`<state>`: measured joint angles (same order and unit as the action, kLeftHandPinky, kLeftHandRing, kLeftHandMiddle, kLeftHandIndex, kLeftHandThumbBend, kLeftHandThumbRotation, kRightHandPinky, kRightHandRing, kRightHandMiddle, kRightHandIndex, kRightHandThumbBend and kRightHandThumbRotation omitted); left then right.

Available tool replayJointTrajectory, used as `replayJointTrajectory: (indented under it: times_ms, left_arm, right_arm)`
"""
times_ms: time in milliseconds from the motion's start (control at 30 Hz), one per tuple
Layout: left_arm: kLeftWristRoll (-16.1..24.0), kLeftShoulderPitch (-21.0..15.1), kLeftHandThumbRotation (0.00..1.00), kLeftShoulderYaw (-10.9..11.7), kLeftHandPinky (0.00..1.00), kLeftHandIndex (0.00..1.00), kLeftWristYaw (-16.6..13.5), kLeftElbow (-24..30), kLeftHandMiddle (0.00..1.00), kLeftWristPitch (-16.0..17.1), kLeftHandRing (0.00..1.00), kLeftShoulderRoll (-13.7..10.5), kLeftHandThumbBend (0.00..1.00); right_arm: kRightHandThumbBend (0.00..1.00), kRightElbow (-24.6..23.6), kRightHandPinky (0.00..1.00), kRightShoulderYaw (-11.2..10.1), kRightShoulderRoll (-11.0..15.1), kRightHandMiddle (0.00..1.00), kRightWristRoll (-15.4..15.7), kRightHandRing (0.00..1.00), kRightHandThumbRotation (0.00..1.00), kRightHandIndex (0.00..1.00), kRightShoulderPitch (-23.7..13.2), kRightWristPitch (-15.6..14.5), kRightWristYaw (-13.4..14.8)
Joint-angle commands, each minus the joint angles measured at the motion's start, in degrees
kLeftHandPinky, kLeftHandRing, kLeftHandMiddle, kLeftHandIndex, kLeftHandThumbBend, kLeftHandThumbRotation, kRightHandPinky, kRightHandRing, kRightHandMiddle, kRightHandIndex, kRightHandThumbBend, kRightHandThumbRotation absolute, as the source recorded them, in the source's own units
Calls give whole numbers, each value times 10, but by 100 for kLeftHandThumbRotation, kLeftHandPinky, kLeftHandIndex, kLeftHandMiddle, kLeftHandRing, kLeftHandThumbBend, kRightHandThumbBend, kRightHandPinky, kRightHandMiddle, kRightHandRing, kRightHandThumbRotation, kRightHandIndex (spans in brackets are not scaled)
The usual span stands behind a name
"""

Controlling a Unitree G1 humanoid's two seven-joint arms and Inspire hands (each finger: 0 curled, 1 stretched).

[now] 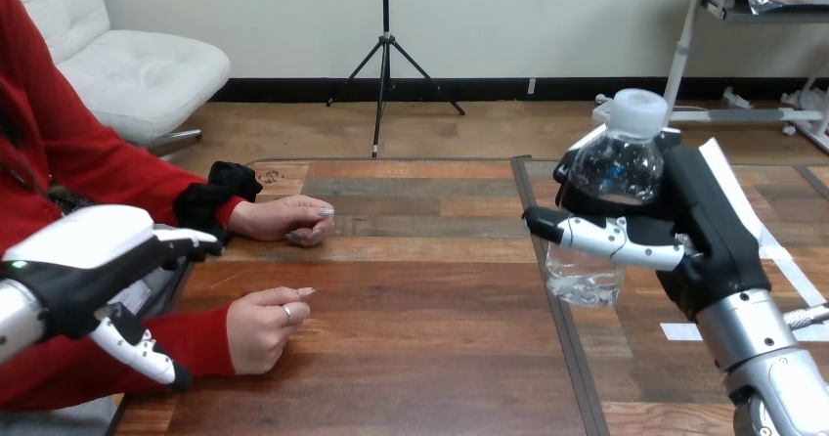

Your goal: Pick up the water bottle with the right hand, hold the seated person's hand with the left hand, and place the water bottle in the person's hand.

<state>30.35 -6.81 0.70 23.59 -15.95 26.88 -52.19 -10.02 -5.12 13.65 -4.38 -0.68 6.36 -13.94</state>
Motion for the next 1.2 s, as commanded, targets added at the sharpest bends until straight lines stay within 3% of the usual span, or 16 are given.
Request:
replayJointTrajectory:
  times_ms: [0,267,567,1033,1167]
  left_arm:
    - [8,-44,20,-15,71,86,-32,-25,84,15,78,6,100]
    - [35,-64,23,-40,68,83,-91,-72,80,54,75,12,100]
    - [102,-109,29,-89,66,81,-176,-153,77,87,72,23,100]
    - [146,-156,32,-140,65,80,-250,-244,76,99,70,37,100]
    - [162,-168,33,-157,64,80,-285,-277,75,108,70,39,100]
  right_arm:
    - [81,-41,21,-3,-2,33,-5,25,0,37,-39,-4,10]
    - [81,-49,21,0,-4,32,-2,25,0,37,-46,-11,12]
    - [81,-62,20,5,-6,31,-9,24,0,37,-51,-16,9]
    - [82,-98,20,6,-6,32,-9,25,0,37,-53,-31,14]
    - [82,-113,20,5,-3,32,-9,25,0,37,-53,-38,14]
